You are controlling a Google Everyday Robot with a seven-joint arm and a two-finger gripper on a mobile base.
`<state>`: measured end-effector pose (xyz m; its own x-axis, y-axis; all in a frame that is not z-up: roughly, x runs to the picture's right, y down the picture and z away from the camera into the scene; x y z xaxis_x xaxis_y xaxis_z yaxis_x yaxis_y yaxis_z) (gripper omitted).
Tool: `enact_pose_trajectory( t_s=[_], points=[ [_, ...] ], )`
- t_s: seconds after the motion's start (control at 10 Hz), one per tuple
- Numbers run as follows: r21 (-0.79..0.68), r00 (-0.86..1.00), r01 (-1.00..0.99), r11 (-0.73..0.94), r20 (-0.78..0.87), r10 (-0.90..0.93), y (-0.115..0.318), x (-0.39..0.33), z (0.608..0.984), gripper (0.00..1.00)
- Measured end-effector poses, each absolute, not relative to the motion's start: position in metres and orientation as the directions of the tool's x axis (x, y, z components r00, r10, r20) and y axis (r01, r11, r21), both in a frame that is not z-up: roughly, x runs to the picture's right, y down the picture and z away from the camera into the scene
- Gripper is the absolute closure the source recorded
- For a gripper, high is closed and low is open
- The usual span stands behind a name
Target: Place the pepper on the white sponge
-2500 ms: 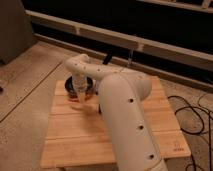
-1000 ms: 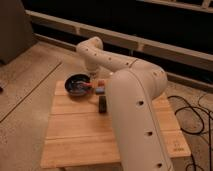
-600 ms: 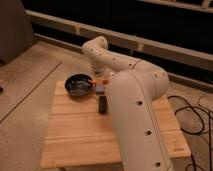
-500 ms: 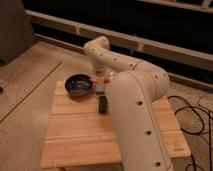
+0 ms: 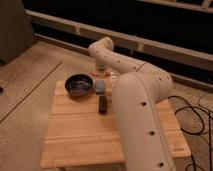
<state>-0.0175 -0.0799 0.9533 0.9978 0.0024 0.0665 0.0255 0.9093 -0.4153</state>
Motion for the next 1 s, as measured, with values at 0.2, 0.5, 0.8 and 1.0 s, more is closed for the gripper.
enact_pose_trajectory(
  t_s=[0.2, 0.5, 0.8, 1.0],
  points=[
    [-0.447, 0.997, 0.009, 0.895, 0.070, 0.025, -0.066, -0.011, 0.965, 1.00],
    [-0.466, 0.996, -0.007, 0.885, 0.073, 0.046, -0.062, -0.006, 0.975, 1.00],
    [-0.501, 0.994, -0.019, 0.865, 0.080, 0.069, -0.050, -0.014, 0.987, 1.00],
    [-0.524, 0.994, -0.025, 0.852, 0.082, 0.079, -0.042, -0.020, 0.994, 1.00]
  ],
)
